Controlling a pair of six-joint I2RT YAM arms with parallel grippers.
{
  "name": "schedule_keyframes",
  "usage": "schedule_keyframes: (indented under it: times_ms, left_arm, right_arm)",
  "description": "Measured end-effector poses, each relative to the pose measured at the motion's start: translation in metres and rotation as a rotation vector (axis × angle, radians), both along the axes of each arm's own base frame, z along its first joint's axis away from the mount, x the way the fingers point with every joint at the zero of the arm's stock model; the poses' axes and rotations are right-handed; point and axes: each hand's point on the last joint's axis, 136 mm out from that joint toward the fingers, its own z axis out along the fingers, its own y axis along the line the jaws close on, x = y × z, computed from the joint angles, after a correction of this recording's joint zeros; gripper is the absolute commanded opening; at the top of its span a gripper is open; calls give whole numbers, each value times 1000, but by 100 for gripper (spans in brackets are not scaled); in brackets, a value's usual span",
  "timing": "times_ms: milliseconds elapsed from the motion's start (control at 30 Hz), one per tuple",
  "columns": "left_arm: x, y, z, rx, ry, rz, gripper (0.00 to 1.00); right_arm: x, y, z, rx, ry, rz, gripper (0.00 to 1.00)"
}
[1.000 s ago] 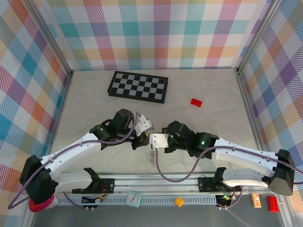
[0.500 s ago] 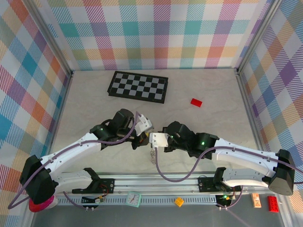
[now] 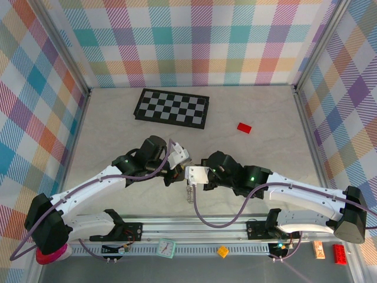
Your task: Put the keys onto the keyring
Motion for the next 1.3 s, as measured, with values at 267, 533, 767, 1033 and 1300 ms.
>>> schedule_keyframes:
  times_ms: [267,533,767,1033,1300]
  left_arm:
    - [0,0,0,0,0,0,0]
    - [0,0,0,0,0,0,0]
    - [0,0,0,0,0,0,0]
    - [-2,-1,0,0,1,-5,0]
    - [-2,-1,0,-1,4,-4,0]
  right_arm:
    - [0,0,0,0,4,1,0]
    - [-1,-1,-2,-8,7,1,0]
    - [-3,-1,-5,-15,17,7,0]
    - [-9,-3,-16,-53,58,27,0]
    - [-8,-3,-19,-60,61,21,0]
